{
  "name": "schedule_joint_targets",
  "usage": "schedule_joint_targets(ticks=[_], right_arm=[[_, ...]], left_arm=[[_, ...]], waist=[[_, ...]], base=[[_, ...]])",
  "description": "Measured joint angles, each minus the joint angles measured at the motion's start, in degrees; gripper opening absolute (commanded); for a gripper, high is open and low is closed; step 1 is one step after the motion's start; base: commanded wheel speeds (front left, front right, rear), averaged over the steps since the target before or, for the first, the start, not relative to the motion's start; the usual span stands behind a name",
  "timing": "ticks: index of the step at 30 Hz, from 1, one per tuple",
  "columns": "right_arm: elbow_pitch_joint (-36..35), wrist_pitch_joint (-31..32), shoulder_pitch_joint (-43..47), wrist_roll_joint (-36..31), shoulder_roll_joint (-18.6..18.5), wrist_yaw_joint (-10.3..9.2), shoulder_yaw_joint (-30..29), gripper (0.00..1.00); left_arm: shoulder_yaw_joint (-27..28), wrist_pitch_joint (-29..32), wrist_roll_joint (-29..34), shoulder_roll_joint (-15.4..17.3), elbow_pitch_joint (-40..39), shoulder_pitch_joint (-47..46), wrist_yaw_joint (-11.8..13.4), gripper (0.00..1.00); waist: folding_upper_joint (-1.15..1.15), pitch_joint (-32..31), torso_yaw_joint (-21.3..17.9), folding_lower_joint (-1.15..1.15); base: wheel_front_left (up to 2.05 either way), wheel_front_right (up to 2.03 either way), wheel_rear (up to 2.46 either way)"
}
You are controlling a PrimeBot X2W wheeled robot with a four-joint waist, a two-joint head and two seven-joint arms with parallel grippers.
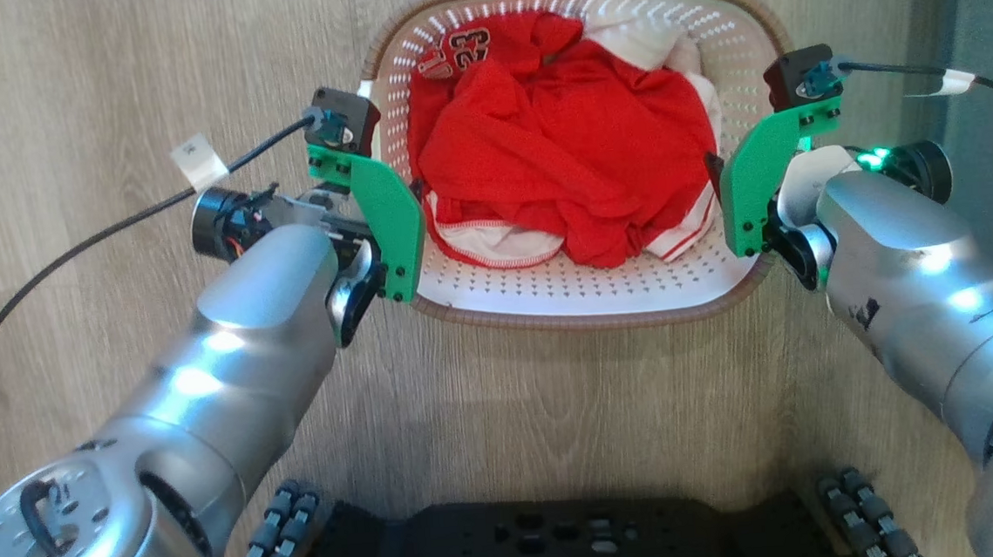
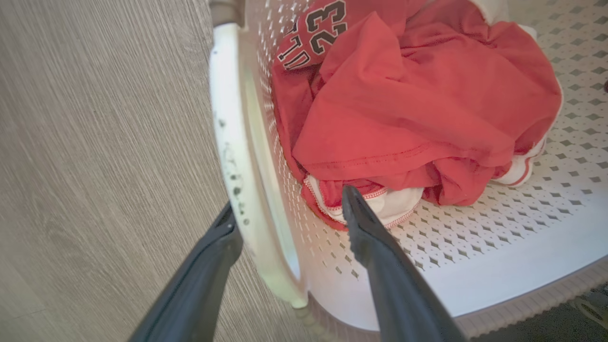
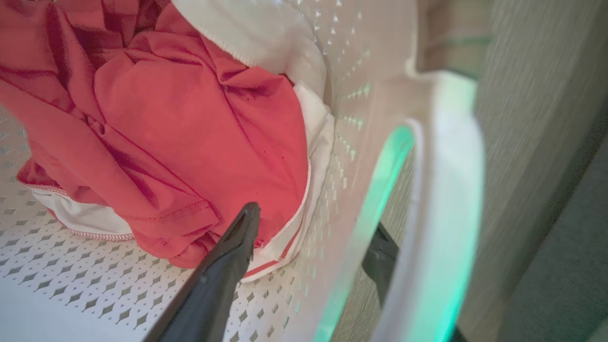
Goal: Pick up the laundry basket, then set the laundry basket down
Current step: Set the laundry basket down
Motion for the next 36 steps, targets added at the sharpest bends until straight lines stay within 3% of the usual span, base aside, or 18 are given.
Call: schedule_joint_targets(ticks=[10,20,24,28,33,36], right_arm=[[0.6,2.3,3.3,0.6,0.0,0.0,-0.2,1.0],[1.0,4.2,9.9,0.6,2.2,0.0,-0.6,1.0],[-1.0,1.5,13.7,5.1,3.1,0.0,-4.4,1.0],[-3.1,-3.7,16.8,5.4,3.1,0.0,-4.6,1.0],[-6.9,-11.0,19.1,5.7,2.4,0.01,-5.2,1.0],[-9.0,-13.8,19.2,5.5,1.4,0.0,-6.0,1.0]], left_arm=[[0.0,-1.2,1.0,0.0,0.2,4.4,0.1,1.0],[-0.1,-6.2,1.3,-0.1,3.0,12.8,-0.6,1.0],[-0.1,-9.0,1.3,-0.1,4.1,15.2,-1.4,1.0],[-0.1,-12.9,1.3,-0.1,5.6,17.6,-2.4,1.0],[2.7,-16.3,0.4,0.0,6.9,18.5,0.5,1.0],[7.8,-16.3,2.6,1.4,1.4,18.5,2.9,1.0]], waist=[[0.0,-6.8,0.0,0.0],[0.0,-18.5,-1.3,0.0],[0.0,-24.0,-1.8,-0.01],[0.0,-29.4,-2.2,-0.01],[0.0,-35.4,-2.7,-0.01],[0.0,-38.1,-3.1,-0.01]], base=[[0.0,0.0,0.0],[0.0,0.0,0.0],[0.0,0.0,0.0],[0.0,0.0,0.0],[0.0,0.0,0.0],[0.0,0.0,0.0]])
